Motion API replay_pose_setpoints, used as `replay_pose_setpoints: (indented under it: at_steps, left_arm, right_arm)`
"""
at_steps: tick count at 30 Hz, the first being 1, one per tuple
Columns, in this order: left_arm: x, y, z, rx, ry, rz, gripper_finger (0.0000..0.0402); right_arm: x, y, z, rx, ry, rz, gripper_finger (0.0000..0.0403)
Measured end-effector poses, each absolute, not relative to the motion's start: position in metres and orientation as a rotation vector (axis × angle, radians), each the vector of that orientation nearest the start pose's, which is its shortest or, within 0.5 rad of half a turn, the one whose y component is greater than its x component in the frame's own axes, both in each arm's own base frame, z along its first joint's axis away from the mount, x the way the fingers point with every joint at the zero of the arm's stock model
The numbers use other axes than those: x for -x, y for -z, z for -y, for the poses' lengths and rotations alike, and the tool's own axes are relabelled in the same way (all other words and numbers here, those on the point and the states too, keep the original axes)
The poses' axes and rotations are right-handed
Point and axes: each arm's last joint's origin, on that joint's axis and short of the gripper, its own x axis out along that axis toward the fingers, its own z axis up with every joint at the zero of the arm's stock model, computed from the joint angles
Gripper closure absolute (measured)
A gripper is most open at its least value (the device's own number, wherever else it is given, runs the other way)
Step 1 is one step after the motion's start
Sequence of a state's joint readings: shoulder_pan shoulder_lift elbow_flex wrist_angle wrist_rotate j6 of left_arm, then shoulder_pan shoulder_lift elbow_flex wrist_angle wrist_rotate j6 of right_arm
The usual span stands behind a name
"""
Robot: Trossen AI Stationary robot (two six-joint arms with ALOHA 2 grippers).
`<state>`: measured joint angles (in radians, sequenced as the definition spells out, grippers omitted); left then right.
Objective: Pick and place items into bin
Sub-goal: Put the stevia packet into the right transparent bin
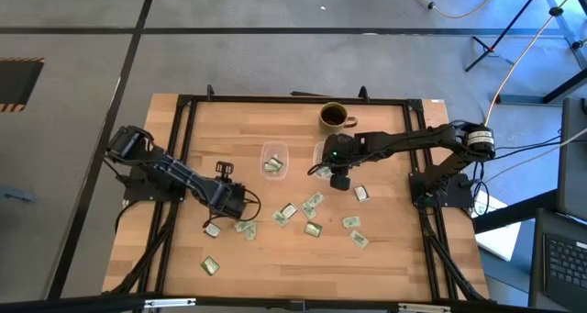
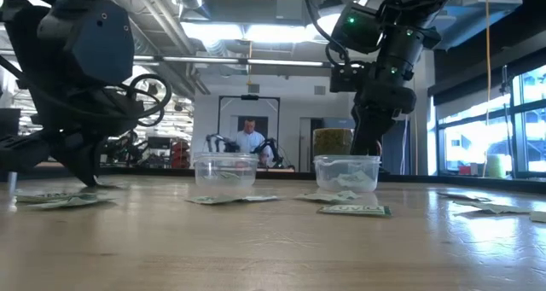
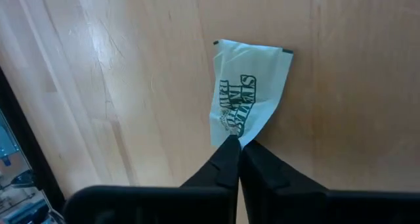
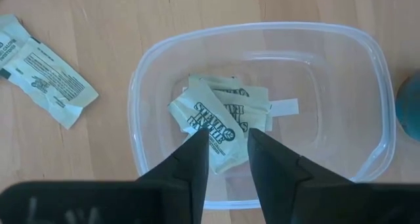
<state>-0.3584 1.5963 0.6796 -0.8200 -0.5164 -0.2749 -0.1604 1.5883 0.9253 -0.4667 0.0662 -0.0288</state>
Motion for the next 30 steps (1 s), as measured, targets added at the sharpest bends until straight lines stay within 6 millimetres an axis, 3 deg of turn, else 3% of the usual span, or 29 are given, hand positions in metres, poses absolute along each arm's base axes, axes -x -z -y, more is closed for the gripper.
replay_pose_setpoints:
  at_steps: [8,14,18,23,30]
  left_arm:
    - [-0.211,-0.137,0.064,-0.493,-0.322,-1.475,0.04]
    - [-0.227,-0.175,0.069,-0.437,-0.331,-1.317,0.04]
    - [-0.24,-0.205,0.067,-0.303,-0.377,-1.157,0.0399]
    - [-0.259,-0.228,0.058,-0.136,-0.391,-0.926,0.04]
    - [-0.289,-0.237,0.05,-0.094,-0.14,-0.749,0.04]
  right_arm:
    - [-0.292,-0.177,0.049,-0.027,0.185,-1.133,0.0292]
    - [-0.292,-0.192,0.05,0.003,0.199,-1.042,0.0292]
    - [-0.291,-0.208,0.047,0.068,0.168,-0.954,0.0292]
    - [-0.3,-0.224,0.029,0.276,0.041,-0.8,0.0292]
    - [-0.313,-0.238,-0.003,0.518,-0.094,-0.592,0.0292]
